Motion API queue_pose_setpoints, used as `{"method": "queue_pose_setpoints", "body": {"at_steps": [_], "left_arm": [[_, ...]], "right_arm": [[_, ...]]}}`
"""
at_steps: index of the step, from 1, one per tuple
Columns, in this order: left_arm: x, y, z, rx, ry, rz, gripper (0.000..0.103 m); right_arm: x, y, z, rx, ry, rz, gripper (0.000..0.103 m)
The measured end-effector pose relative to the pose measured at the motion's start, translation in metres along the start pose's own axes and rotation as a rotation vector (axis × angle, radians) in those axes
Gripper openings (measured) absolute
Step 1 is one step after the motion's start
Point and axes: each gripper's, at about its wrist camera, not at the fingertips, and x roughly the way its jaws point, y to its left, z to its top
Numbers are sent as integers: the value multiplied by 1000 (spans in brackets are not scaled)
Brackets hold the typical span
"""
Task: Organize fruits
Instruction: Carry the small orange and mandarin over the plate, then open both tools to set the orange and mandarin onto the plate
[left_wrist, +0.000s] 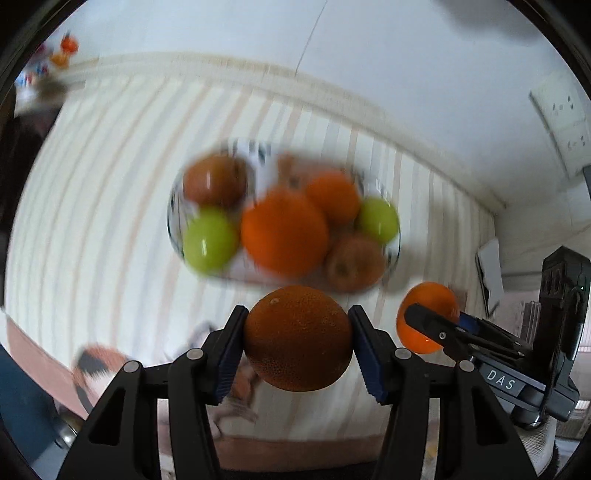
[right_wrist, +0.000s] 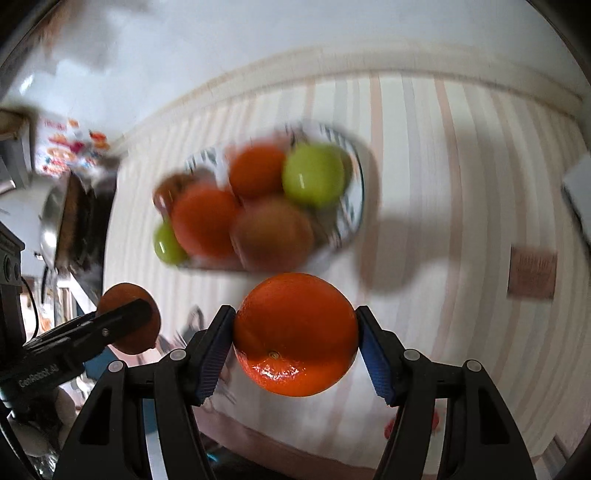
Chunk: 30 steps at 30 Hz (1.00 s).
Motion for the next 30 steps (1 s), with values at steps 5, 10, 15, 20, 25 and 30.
{"method": "queue_pose_setpoints", "body": {"at_steps": [5,10,15,20,25,30], "left_arm": [[2,3,53,31,-26,64,53],[39,0,98,74,42,110,53],[80,-3,126,99,151,114,53],[102,-2,136,93,227,100,53],[112,1,137,90,268,91,53],[123,4,136,86,307,89,53]], "right_arm": [[2,-5,47,35,-37,-27,68],[20,-24,68,122,-17,-16,68],[32,-18,77,122,-9,12,68],[41,-2,90,88,-2,42,68],[56,15,98,43,30,63,68],[65,23,101,9,59,84,68]]}}
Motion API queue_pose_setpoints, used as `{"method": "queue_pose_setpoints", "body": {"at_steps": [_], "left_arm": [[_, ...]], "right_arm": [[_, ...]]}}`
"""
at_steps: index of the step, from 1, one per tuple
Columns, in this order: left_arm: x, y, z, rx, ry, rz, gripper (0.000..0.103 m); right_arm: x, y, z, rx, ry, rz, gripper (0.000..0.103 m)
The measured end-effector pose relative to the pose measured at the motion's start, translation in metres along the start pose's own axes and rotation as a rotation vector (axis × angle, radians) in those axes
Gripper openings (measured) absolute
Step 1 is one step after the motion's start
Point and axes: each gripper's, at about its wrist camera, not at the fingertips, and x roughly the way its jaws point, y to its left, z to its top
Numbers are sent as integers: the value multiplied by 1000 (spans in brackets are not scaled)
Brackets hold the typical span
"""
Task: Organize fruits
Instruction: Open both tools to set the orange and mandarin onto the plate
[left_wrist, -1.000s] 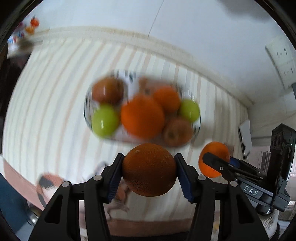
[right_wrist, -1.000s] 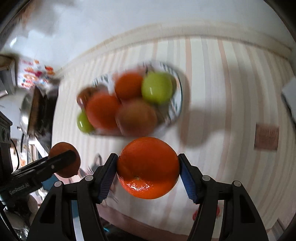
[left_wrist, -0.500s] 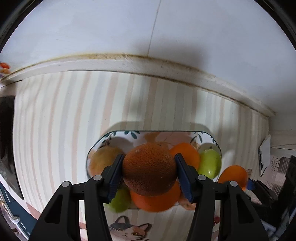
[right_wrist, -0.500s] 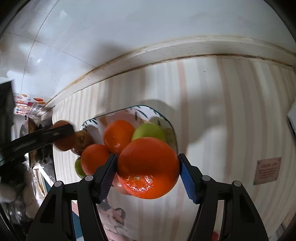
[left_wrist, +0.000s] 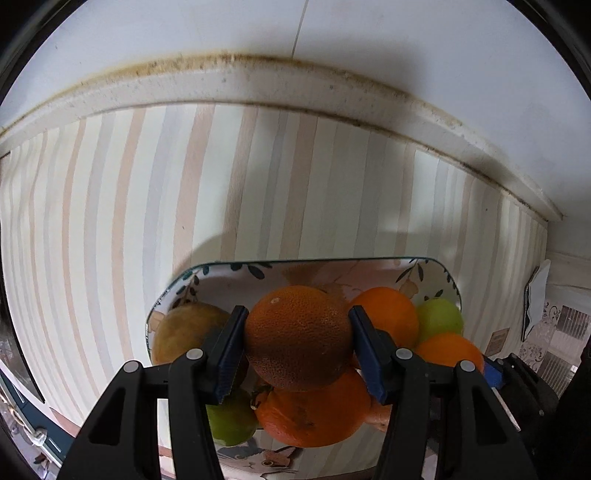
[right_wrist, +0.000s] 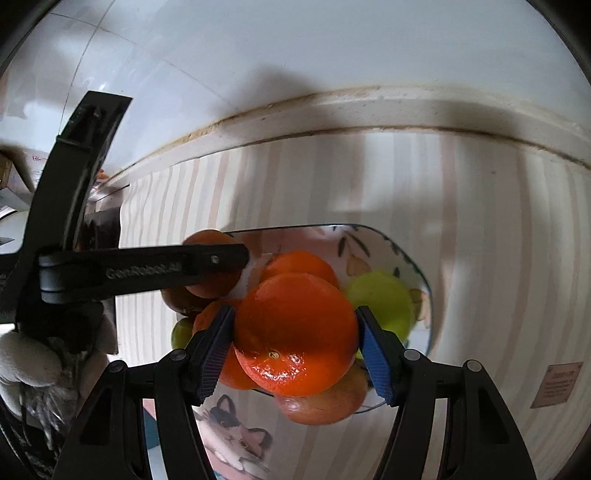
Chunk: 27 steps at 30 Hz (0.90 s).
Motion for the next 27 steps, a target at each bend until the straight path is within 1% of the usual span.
{"method": "queue_pose_setpoints", "body": {"at_steps": [1,4,7,9,11,12,13,15,17,19,22,24,27], "left_arm": [[1,1,0,-5,2,-3,54],[4,5,1,-28,17,-14,54],[5,5,0,-31,25,-17,55],[5,4,-3,-23,30,-28,57],[4,3,-3,-19,26,-38,61],[2,2,-3,-13,23,-40,67],[1,1,-3,-8,19,-40,70],[-1,-3,-4,-3,7,-36,73],[-4,-3,-5,-1,0,-38,76],[-9,-1,-7,-6,-13,-36,85],[-18,4,-11,-14,-40,-34,86],[-26,10,-17,-29,-66,-24,86],[-42,18,-30,-39,-126,3,86]], "right_arm": [[2,2,0,-12,6,1,68],[4,9,-2,-63,8,-34,69],[4,10,-2,-74,20,-44,69],[2,9,-2,-64,30,-32,73],[4,10,-1,-60,32,-37,74],[4,10,-1,-61,34,-38,74],[3,10,-1,-58,33,-35,75],[3,9,-1,-52,35,-38,75],[0,8,-2,-43,35,-38,78],[-3,6,-3,-34,30,-29,83],[-13,7,-7,-42,14,-41,90],[-20,8,-10,-48,-1,-58,93],[-35,12,-16,-72,-45,-135,94]]}}
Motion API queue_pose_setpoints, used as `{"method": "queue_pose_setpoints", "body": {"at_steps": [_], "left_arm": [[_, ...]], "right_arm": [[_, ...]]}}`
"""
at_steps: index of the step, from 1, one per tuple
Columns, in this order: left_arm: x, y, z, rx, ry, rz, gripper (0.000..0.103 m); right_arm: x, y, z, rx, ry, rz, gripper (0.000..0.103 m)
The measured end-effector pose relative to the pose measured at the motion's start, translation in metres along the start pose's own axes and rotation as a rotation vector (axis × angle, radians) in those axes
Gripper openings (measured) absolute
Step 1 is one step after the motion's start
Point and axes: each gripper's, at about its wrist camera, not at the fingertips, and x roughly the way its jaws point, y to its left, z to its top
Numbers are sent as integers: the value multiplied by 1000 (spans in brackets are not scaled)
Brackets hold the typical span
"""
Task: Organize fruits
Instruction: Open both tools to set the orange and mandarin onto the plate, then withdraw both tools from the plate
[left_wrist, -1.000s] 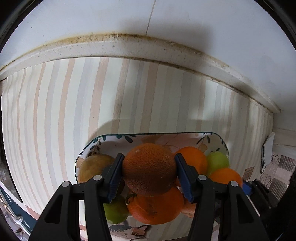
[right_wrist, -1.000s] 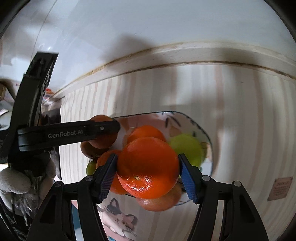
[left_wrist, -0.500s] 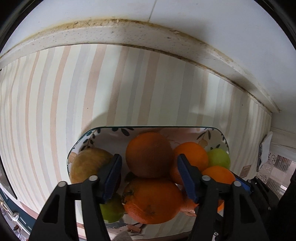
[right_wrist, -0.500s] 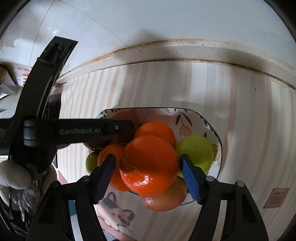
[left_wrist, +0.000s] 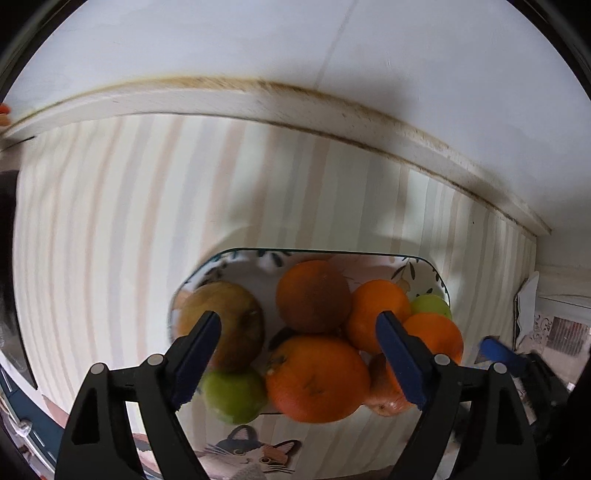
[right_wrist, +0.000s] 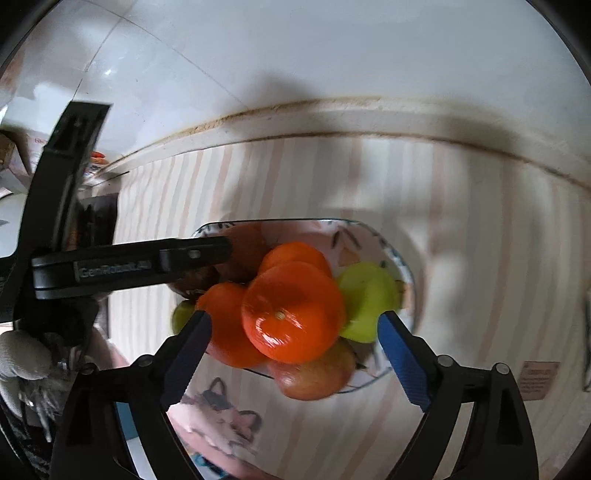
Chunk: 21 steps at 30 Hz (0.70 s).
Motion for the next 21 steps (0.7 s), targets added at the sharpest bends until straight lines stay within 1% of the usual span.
{"method": "queue_pose_setpoints", "body": {"at_steps": [2,4,7,10,15,21], "left_arm": [[-12,4,-10,-3,-50,28,86],[-25,8,-26,-2,-104,64,86],[-41,15,-54,-18,-175,98,86],[-53,24,-82,-35,-227,122,86],[-72,27,-125,-35,-313,168,86],[-90,21,-168,-25,-374,178,86]], "right_arm": [[-11,3,-7,-29,-40,-79,96],[-20,7,-14,-52,-72,-130,96],[-31,12,-29,-68,-100,-164,96],[-38,18,-46,-85,-129,-208,97],[-47,24,-73,-85,-156,-221,97],[-62,34,-104,-104,-195,-238,97]]}}
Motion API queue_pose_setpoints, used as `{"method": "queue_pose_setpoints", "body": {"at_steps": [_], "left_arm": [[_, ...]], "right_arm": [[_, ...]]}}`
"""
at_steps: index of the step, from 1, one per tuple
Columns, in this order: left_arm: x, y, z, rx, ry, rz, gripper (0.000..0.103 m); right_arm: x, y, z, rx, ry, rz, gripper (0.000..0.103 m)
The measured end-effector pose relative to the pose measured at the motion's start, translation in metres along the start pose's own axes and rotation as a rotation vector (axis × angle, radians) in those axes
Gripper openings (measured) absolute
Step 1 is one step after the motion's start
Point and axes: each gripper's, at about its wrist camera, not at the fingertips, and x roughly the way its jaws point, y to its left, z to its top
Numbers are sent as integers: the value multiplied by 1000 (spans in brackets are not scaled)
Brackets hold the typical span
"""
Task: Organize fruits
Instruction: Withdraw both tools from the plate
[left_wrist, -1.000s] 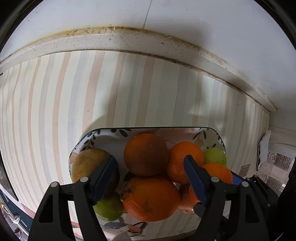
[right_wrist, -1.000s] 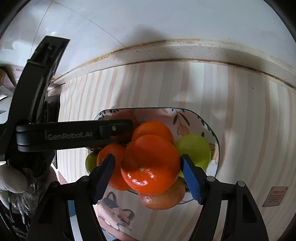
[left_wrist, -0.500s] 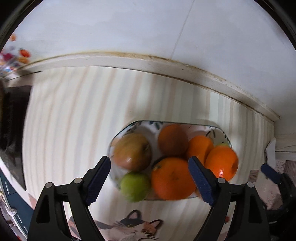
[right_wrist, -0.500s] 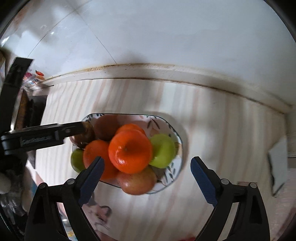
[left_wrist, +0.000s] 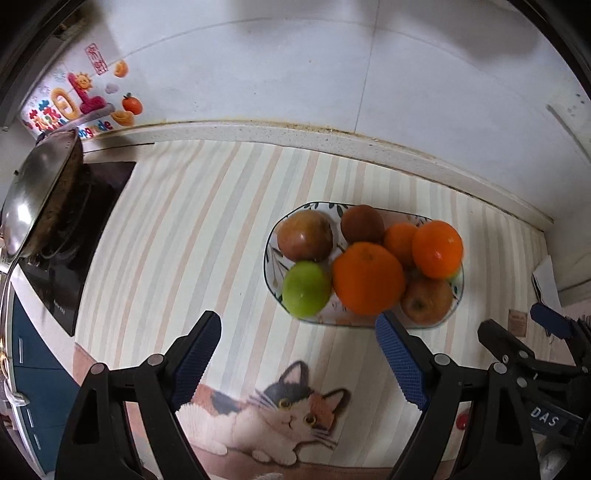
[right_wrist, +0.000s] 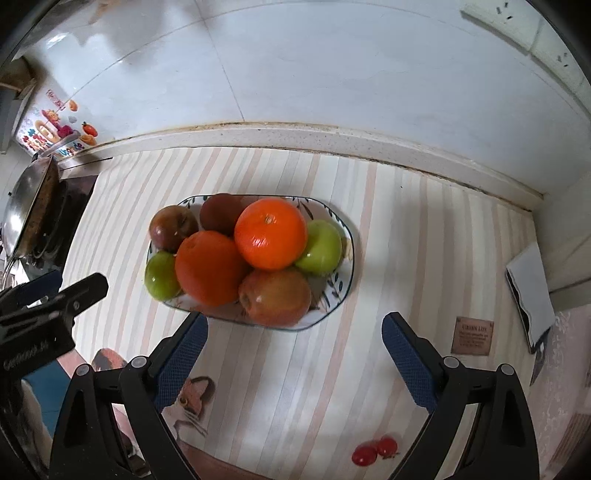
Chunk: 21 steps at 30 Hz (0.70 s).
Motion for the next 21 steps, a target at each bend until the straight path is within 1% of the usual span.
{"method": "queue_pose_setpoints", "body": {"at_steps": [6,15,21], "left_arm": [[-35,0,-21,3,-66,-10,86],[-92,1,-51,-2,-189,-24,86],[-125,0,-71,7,-248,-43,86]], "right_arm": [[-32,4,-20,-10,-52,2,97],[-96,5,-50,-21,-168,-10,97],[-137,6,-71,-28,-227,-3,97]]}}
